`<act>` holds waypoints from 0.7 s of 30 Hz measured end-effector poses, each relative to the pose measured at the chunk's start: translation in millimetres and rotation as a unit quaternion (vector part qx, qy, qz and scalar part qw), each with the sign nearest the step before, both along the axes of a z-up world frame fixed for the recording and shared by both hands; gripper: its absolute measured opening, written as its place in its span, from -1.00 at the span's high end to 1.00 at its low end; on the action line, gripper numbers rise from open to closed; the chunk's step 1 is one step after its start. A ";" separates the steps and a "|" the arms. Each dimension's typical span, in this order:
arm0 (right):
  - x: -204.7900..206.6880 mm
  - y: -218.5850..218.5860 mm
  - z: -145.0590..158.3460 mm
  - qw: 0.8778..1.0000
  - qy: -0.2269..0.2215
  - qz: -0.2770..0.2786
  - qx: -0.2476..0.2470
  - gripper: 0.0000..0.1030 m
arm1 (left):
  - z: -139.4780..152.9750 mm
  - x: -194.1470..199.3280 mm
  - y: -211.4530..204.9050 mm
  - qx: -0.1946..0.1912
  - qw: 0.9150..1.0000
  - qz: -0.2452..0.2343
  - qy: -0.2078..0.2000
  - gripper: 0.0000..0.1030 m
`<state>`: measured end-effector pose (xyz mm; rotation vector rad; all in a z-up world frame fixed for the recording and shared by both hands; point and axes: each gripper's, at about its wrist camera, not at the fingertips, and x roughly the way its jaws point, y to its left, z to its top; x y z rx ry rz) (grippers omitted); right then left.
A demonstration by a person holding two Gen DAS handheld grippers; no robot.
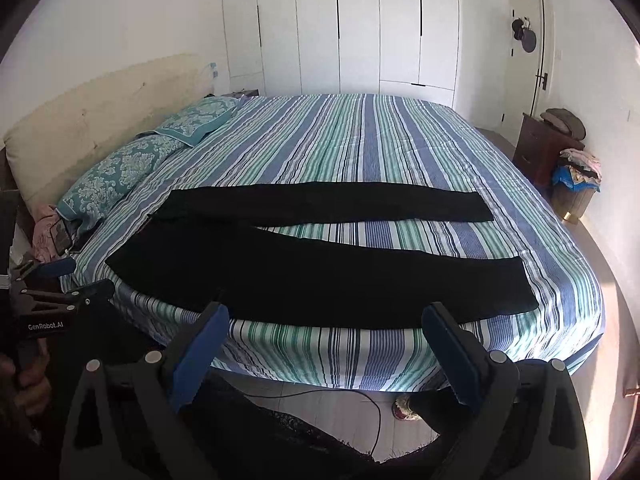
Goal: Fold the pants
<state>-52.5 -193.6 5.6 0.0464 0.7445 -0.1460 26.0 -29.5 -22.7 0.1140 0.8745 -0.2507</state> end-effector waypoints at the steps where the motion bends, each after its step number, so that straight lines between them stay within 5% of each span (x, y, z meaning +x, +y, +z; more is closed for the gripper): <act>1: 0.0 0.4 -0.1 1.000 0.000 0.000 -0.001 -0.88 | -0.1 0.1 -0.2 -0.002 1.000 0.000 0.001 -0.99; 11: 2.0 0.0 0.2 1.000 -0.002 -0.001 -0.001 -0.88 | 2.7 -2.7 -3.8 -0.060 0.996 -0.048 0.036 -0.98; 21: 2.1 -4.3 0.4 1.000 -0.006 -0.006 0.000 -0.88 | 4.1 -4.7 -7.1 -0.047 0.997 -0.053 0.044 -0.98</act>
